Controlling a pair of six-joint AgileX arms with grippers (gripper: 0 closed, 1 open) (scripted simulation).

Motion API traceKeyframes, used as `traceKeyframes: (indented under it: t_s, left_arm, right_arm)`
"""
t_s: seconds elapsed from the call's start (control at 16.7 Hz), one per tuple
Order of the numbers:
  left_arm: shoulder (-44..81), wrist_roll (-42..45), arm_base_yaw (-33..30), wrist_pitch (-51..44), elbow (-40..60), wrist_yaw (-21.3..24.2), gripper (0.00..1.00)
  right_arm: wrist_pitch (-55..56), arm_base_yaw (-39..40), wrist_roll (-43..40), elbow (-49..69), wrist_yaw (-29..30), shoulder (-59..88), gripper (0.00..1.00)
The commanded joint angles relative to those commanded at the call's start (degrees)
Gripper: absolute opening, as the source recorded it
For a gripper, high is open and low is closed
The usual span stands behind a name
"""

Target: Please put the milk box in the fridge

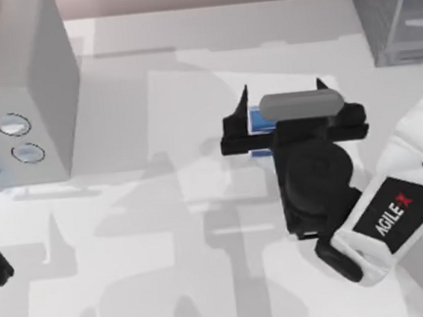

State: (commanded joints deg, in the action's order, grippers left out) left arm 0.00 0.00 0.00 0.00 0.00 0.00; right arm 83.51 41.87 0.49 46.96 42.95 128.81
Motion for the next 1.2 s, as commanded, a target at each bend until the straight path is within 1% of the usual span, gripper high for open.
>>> traceKeyframes:
  t_s: [0.18, 0.42, 0.78, 1.2]
  left_arm:
    - [0.0, 0.0, 0.0, 0.0, 0.0, 0.0, 1.0]
    - [0.0, 0.0, 0.0, 0.0, 0.0, 0.0, 1.0]
    - [0.0, 0.0, 0.0, 0.0, 0.0, 0.0, 1.0]
    - [0.0, 0.0, 0.0, 0.0, 0.0, 0.0, 1.0]
  right_arm:
    - [5.74, 2.69, 0.17, 3.07, 3.37, 10.11, 1.0]
    - [9.17, 4.27, 0.27, 4.88, 5.42, 16.26, 1.0]
    - [8.91, 3.91, 0.28, 4.87, 5.2, 16.19, 1.0]
    - [2.8, -0.68, 0.18, 13.18, 0.48, 18.09, 1.0]
